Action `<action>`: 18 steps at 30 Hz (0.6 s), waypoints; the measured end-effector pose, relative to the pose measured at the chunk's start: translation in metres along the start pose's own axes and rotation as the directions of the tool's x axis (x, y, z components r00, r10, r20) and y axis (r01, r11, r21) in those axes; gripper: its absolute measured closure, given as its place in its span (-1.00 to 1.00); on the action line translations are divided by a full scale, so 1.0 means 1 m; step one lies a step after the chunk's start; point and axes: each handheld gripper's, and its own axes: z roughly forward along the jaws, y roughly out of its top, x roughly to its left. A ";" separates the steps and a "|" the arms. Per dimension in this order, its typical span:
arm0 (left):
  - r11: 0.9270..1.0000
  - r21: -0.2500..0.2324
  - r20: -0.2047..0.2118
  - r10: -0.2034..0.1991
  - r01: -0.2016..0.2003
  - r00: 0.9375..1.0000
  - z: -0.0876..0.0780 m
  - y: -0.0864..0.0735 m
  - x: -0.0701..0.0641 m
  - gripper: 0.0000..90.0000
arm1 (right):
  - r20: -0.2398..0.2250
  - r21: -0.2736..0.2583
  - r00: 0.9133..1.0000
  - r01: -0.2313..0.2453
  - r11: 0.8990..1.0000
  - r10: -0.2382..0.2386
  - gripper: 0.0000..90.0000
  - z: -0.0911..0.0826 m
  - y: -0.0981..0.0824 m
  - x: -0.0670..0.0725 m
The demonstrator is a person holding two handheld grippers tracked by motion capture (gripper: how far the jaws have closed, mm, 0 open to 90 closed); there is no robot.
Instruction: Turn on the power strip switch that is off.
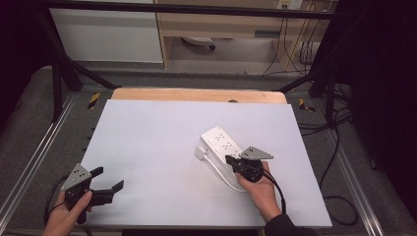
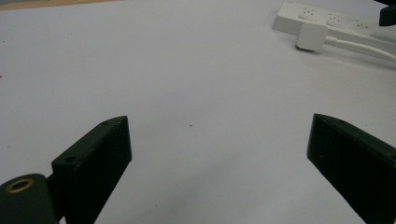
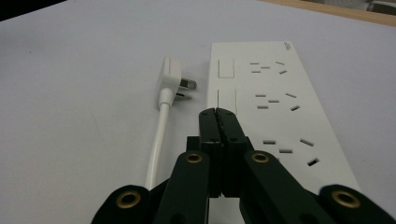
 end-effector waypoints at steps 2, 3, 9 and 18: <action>1.000 0.000 0.000 0.000 0.000 1.000 0.000 0.000 0.000 -0.85 | 0.002 0.003 1.000 -0.004 1.000 0.004 1.00 0.001 0.000 0.000; 1.000 0.000 0.000 0.000 0.000 1.000 0.000 0.000 0.000 -0.85 | 0.002 0.003 1.000 -0.004 1.000 0.004 1.00 0.001 0.000 0.000; 1.000 0.001 0.001 -0.001 0.001 1.000 0.000 0.000 0.000 -0.85 | 0.012 0.016 1.000 -0.007 1.000 0.007 1.00 0.004 -0.002 -0.002; 1.000 0.001 0.003 0.001 -0.001 1.000 0.000 0.000 0.000 -0.85 | 0.017 0.030 1.000 -0.013 0.999 0.012 1.00 0.005 -0.004 -0.003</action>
